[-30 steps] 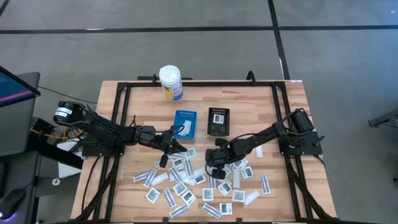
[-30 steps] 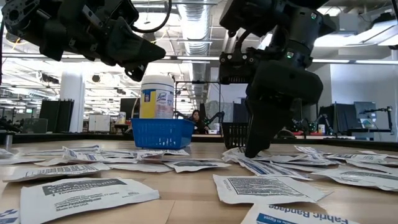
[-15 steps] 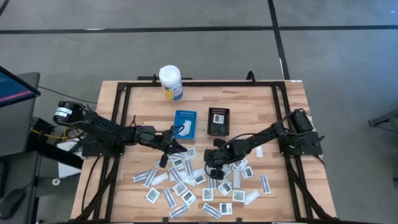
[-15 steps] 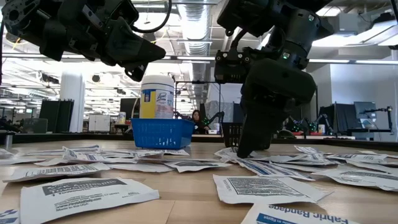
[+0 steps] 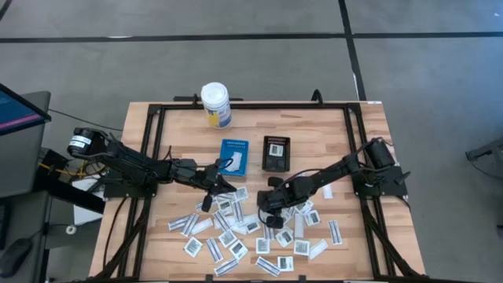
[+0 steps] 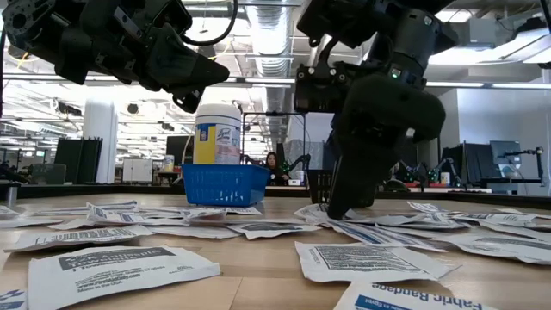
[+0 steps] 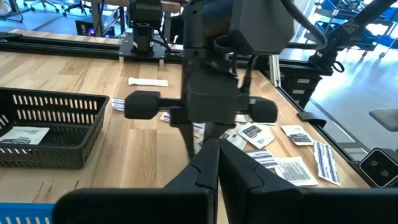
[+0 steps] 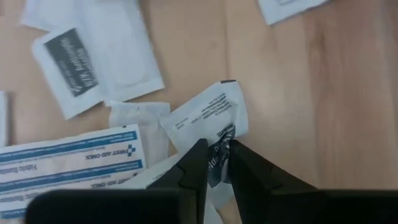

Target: Pick & Place First Aid Supplies

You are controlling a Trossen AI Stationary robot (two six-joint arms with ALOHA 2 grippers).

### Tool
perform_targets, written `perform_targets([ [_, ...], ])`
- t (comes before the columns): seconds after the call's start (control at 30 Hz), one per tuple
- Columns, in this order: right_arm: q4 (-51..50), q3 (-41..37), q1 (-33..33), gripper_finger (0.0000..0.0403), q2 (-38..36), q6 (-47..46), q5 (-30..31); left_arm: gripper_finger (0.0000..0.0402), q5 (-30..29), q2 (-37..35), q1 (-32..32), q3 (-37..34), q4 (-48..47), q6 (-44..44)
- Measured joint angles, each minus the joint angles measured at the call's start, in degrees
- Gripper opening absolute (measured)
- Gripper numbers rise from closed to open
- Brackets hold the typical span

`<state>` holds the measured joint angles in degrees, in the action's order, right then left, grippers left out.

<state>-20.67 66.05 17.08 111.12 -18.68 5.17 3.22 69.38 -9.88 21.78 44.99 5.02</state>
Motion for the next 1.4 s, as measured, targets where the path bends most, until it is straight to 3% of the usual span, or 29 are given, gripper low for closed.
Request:
perform_targets([
  [0.23,-0.3,1.1,1.0,0.0005,0.1,2.8,-1.1,0.0007,0.0,0.0,0.0,0.0,0.0,0.0],
  [0.57,-0.2,1.3,1.1,0.0003,0.0,2.7,-1.1,0.0007,0.0,0.0,0.0,0.0,0.0,0.0],
  [0.77,-10.2,8.0,2.6,0.0002,-0.1,4.8,-0.6,0.0007,0.0,0.0,0.0,0.0,0.0,0.0],
  [0.9,-20.5,15.1,4.1,0.0003,-0.2,11.6,5.7,0.0007,0.0,0.0,0.0,0.0,0.0,0.0],
  [1.07,-29.3,19.2,4.3,0.0004,-2.8,15.7,21.3,0.0007,0.0,0.0,0.0,0.0,0.0,0.4],
  [1.27,-30.9,14.0,1.8,0.0005,-12.3,11.1,28.2,0.0007,0.0,0.0,-0.1,0.0,-0.5,0.4],
  [1.4,-23.6,5.1,-2.6,0.0005,-19.9,10.2,28.7,0.0007,0.0,0.0,-0.1,0.0,-0.4,0.4],
])
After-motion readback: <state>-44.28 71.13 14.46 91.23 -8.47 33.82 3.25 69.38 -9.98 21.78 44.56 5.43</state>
